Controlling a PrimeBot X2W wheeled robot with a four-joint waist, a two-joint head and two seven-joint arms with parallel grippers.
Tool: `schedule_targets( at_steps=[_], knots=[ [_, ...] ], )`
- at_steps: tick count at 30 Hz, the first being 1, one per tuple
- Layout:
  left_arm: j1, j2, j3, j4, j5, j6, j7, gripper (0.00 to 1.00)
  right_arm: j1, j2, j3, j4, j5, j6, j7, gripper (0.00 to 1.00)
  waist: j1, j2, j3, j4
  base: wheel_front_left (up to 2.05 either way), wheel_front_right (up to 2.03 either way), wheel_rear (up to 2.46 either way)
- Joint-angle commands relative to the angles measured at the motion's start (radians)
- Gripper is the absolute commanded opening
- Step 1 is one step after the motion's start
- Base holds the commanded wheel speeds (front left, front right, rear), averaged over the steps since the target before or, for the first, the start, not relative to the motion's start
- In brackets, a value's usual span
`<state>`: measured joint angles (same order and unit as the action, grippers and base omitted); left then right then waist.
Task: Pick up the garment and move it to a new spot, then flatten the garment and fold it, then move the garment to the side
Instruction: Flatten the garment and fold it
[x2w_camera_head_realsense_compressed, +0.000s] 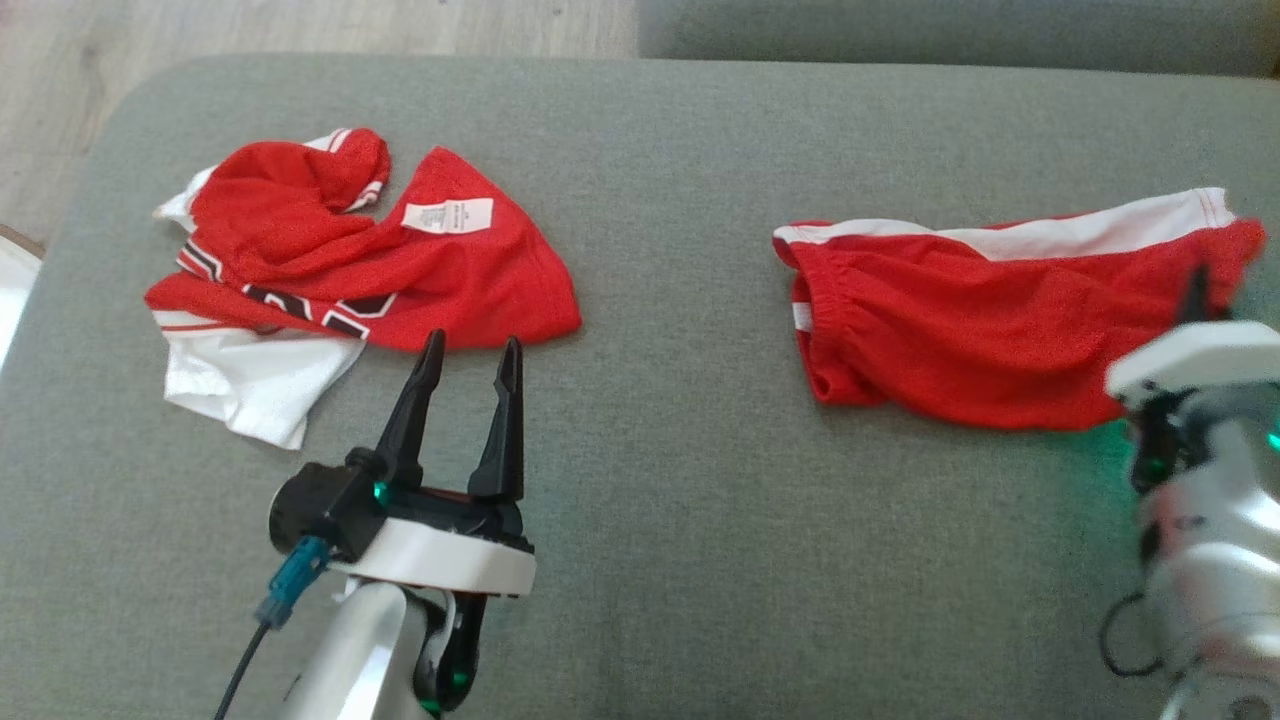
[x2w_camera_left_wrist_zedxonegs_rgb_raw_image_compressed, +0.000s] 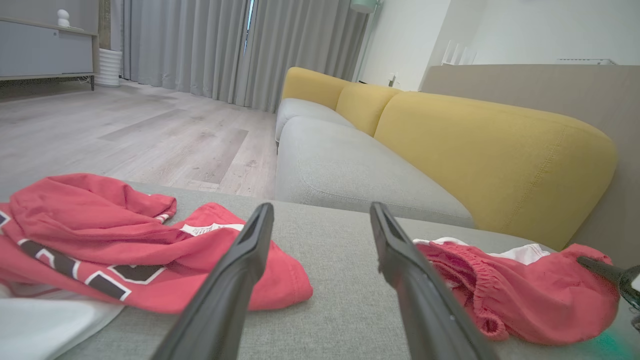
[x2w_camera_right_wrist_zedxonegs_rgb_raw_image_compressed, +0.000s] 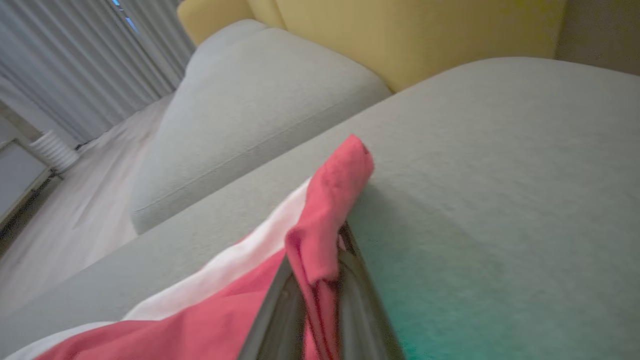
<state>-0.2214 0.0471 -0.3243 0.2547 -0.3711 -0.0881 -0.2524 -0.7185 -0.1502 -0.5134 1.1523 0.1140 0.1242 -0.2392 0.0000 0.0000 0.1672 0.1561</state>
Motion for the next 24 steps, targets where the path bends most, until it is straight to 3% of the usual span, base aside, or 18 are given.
schedule_targets(
  at_steps=[1,6,10,15,24],
  knots=[
    [-0.023,0.003,0.031,-0.026,0.002,0.001,-0.009,1.0,-0.056,0.035,0.057,-0.044,-0.002,0.007,-0.013,0.0,0.0,0.0,-0.016,0.011,0.0,0.0,0.0],
    [-0.014,0.003,0.035,-0.022,0.004,0.001,-0.009,1.0,-0.059,0.074,0.145,-0.069,0.029,0.007,-0.015,0.0,0.0,0.0,-0.041,0.029,0.0,0.0,0.0],
    [-0.001,0.003,0.037,-0.016,0.006,0.0,-0.009,1.0,-0.035,0.096,0.312,-0.108,0.113,0.007,-0.01,0.0,0.0,0.0,-0.068,0.054,0.0,0.0,0.0],
    [0.006,0.003,0.037,-0.015,0.005,0.0,-0.009,1.0,0.029,0.099,0.51,-0.174,0.212,0.007,0.005,0.0,0.0,0.0,-0.08,0.082,0.0,0.0,0.0],
    [0.023,0.003,0.044,-0.006,0.005,0.0,-0.009,1.0,0.148,0.071,0.777,-0.304,0.374,0.007,0.041,0.0,0.0,0.0,-0.094,0.116,0.0,0.0,0.0]
  ],
)
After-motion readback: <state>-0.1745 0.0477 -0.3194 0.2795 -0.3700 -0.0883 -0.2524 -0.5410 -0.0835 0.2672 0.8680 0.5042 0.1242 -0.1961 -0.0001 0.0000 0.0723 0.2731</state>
